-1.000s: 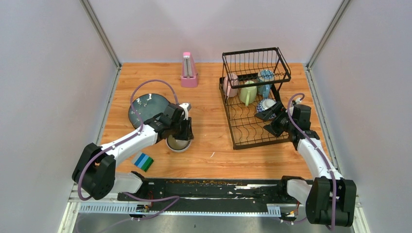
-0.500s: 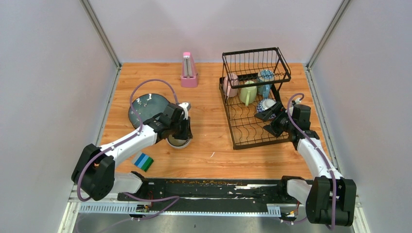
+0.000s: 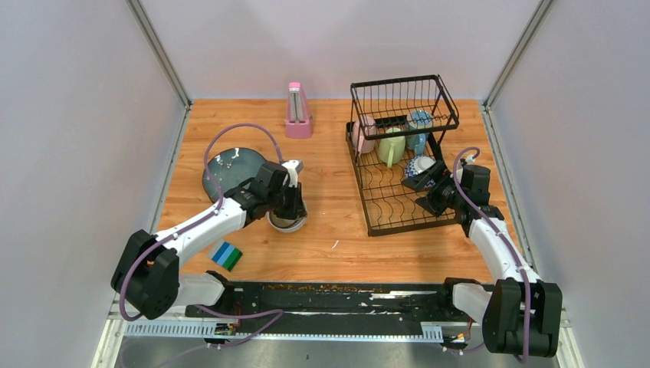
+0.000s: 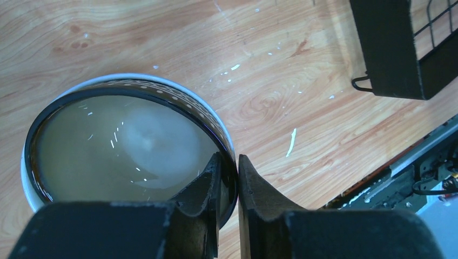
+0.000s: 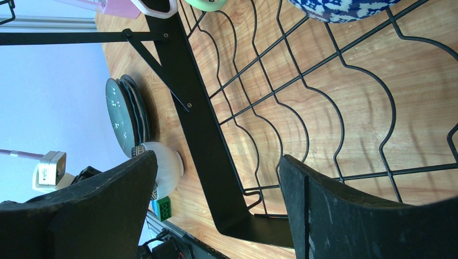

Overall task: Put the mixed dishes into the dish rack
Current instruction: Pick up the bowl from the center of the board.

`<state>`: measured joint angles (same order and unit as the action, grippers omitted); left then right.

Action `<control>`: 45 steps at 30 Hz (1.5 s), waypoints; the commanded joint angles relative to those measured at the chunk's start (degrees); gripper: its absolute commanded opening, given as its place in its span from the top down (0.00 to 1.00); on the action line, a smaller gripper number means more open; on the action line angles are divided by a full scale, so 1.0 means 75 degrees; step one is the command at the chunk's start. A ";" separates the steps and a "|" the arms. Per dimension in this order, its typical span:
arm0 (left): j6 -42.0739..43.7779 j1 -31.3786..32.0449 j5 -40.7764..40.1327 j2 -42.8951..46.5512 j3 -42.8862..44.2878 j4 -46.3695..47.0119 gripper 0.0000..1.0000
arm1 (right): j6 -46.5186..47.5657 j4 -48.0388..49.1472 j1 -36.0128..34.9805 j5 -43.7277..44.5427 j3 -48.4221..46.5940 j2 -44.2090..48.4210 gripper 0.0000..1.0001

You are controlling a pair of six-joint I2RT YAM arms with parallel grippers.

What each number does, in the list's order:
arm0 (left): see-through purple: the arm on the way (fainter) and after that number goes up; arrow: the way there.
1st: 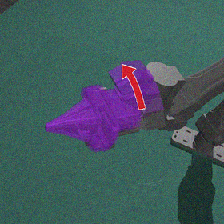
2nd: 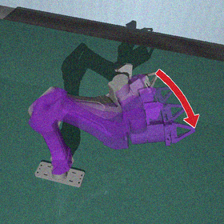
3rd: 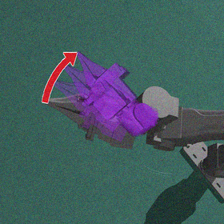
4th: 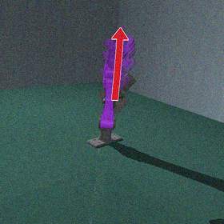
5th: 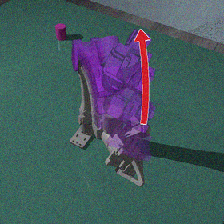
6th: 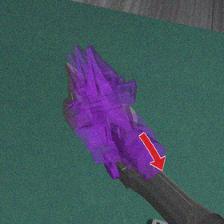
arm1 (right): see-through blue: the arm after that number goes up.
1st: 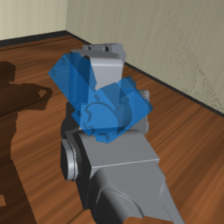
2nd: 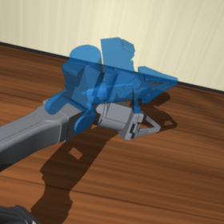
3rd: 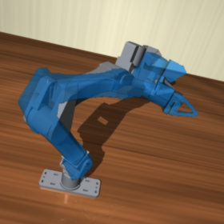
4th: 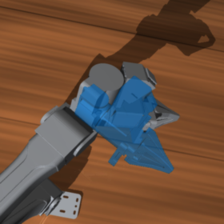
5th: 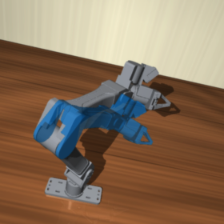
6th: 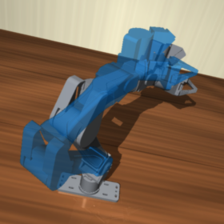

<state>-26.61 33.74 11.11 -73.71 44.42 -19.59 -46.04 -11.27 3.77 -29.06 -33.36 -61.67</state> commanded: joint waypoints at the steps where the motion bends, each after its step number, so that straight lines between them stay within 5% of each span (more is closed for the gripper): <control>1: 0.0043 0.0095 0.0755 0.0068 0.0107 0.0882 1.00 | -0.0044 0.0213 -0.0060 -0.0057 -0.0051 0.0060 0.16; 23: 0.0649 0.0851 0.0237 -0.0797 0.0940 0.0204 0.95 | 0.0010 0.0155 -0.0069 -0.0119 -0.0097 -0.0134 0.16; 36: 0.0700 0.0869 0.0223 -0.0796 0.0883 0.0255 0.72 | 0.0023 0.0131 -0.0069 -0.0133 -0.0128 -0.0147 0.16; 45: 0.0712 0.0869 0.0311 -0.0829 0.0884 0.0295 0.71 | 0.0029 0.0055 -0.0069 -0.0124 -0.0179 -0.0181 0.16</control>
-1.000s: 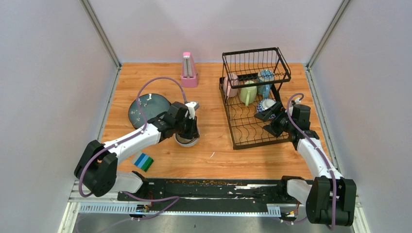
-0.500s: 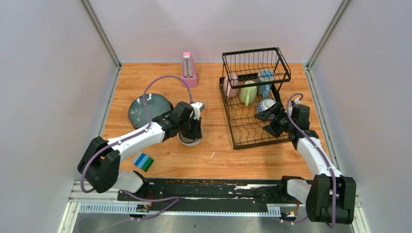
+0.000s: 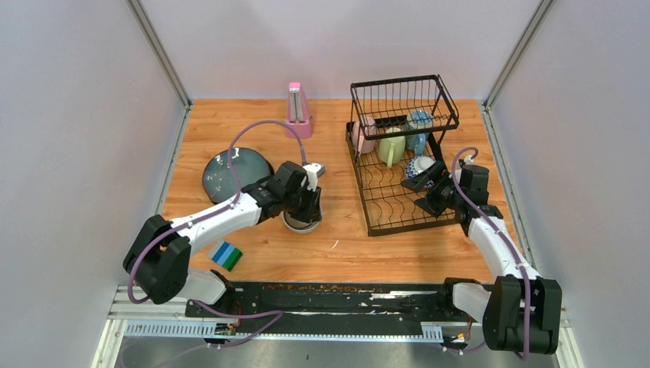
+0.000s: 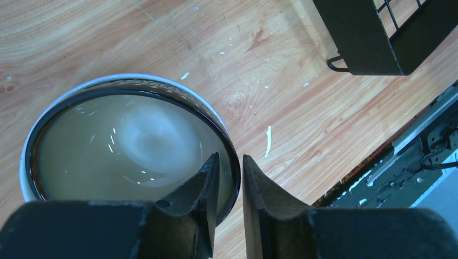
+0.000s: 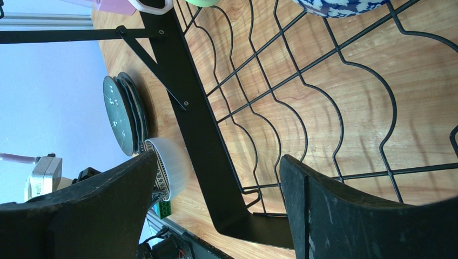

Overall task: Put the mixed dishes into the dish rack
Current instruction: Pick up the bowl from the center of the board.

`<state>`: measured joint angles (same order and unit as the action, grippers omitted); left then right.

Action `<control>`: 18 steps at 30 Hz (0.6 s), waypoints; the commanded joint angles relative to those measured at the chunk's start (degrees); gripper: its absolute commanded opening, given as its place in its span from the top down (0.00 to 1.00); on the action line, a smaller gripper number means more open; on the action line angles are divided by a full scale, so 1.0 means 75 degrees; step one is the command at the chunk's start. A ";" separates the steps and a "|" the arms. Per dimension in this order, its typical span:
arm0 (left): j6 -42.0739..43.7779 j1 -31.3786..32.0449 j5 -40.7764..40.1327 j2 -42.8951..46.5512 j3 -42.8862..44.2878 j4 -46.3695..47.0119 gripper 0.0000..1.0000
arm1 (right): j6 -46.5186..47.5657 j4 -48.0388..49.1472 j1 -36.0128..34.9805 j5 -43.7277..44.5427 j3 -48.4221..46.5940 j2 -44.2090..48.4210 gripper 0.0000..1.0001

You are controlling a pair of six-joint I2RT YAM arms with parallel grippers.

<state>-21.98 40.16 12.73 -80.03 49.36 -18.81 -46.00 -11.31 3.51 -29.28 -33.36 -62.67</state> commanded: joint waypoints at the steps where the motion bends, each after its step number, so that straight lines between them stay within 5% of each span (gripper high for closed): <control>1: 0.0094 0.0012 0.0095 0.0017 0.0221 0.0189 0.75 | 0.0020 0.0048 -0.0034 -0.0103 -0.0197 -0.0056 0.16; 7: 0.0084 0.0012 -0.0001 0.0007 0.0215 0.0136 0.85 | 0.0038 0.0011 -0.0037 -0.0116 -0.0238 -0.0093 0.16; 12: 0.0104 0.0015 -0.0117 -0.0042 0.0227 0.0074 0.70 | 0.0046 -0.0004 -0.0046 -0.0116 -0.0251 -0.0082 0.16; 18: 0.0129 0.0016 -0.0094 -0.0111 0.0249 0.0061 0.73 | 0.0038 -0.0018 -0.0046 -0.0111 -0.0239 -0.0090 0.16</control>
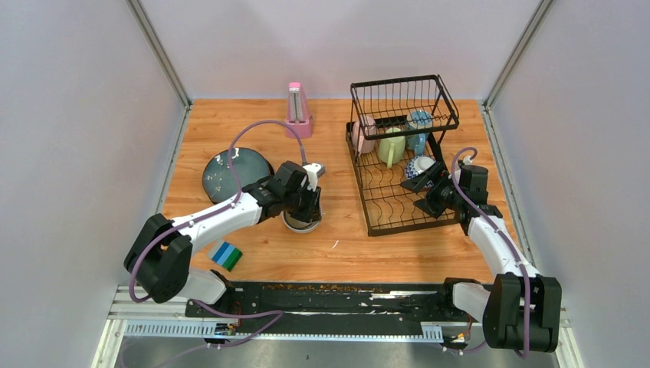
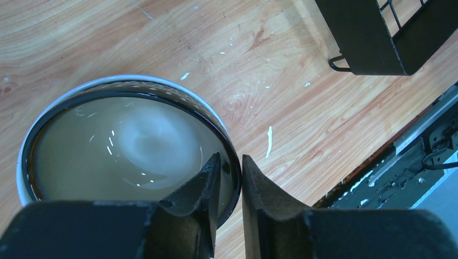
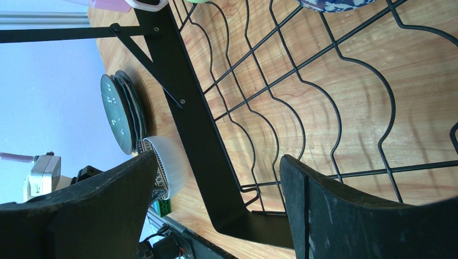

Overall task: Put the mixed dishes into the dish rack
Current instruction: Pick up the bowl from the center of the board.

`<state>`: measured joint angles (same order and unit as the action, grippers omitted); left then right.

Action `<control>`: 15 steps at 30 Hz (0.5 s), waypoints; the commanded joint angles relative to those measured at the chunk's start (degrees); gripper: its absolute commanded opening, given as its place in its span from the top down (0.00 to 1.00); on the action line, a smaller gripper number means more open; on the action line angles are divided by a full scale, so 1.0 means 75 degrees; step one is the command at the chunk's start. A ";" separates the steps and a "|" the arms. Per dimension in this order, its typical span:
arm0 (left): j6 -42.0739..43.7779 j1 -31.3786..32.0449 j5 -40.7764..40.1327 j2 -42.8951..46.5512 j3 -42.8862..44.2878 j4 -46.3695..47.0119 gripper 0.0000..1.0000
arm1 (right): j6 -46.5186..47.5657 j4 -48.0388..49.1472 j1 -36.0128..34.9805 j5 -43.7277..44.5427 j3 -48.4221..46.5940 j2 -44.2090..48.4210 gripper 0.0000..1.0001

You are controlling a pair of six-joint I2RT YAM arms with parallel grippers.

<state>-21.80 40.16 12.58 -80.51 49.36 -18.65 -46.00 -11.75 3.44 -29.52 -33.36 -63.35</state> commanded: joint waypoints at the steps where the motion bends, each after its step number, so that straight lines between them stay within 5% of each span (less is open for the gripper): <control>1: 0.0106 0.0014 -0.0072 -0.0047 0.0250 0.0059 0.74 | 0.0038 0.0040 -0.0037 -0.0073 -0.0235 -0.0003 0.16; 15: 0.0124 0.0012 -0.0129 0.0202 0.0197 0.0073 1.00 | 0.0069 0.0002 -0.0037 -0.0088 -0.0228 -0.0030 0.16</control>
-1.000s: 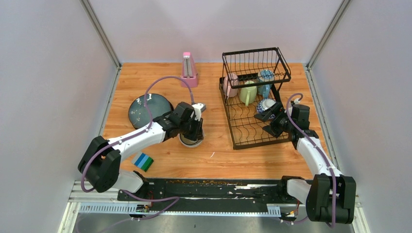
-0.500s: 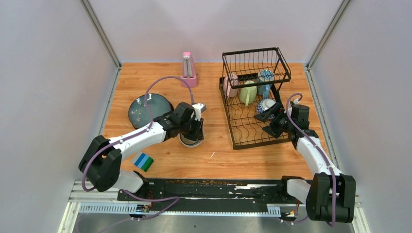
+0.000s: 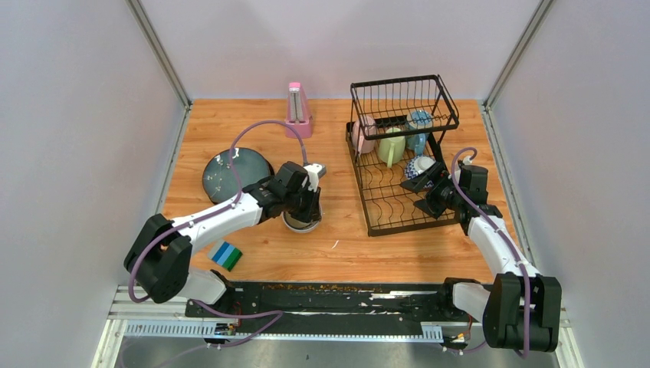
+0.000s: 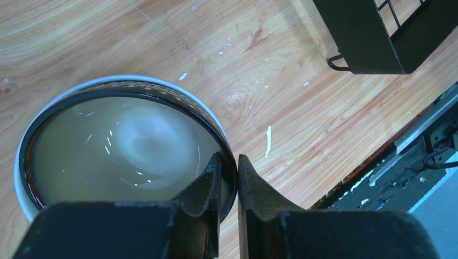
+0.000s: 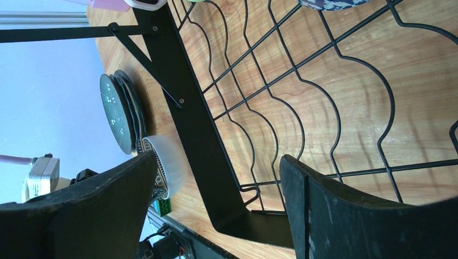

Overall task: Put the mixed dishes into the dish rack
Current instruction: Pick up the bowl from the center of the board.

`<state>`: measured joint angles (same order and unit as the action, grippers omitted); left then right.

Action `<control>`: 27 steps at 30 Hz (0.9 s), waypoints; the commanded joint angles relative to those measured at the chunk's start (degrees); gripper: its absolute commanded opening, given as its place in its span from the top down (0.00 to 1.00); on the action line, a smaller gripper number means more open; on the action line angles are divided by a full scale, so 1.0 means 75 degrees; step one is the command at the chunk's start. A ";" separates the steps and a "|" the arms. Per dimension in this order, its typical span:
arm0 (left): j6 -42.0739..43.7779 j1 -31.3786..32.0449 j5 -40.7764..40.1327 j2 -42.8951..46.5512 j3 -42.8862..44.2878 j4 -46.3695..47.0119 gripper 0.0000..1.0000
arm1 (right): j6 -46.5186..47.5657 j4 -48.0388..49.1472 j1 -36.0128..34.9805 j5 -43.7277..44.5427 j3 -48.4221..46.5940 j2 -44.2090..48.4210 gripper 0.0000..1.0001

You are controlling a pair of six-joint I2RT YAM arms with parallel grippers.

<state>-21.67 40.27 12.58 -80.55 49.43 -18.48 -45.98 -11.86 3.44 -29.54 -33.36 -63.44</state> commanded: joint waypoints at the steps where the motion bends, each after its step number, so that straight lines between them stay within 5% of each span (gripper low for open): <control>1: 0.0127 -0.0002 -0.0118 0.0242 0.0191 0.0073 1.00 | 0.0071 0.0014 -0.0037 -0.0081 -0.0227 -0.0023 0.16; 27: 0.0329 -0.0001 -0.0494 0.0734 0.0612 -0.0330 1.00 | 0.0094 0.0019 -0.0043 -0.0157 -0.0239 -0.0047 0.16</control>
<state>-20.91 40.21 9.50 -77.87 50.41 -21.61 -45.93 -12.19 3.44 -29.74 -33.36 -63.72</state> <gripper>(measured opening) 0.140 0.843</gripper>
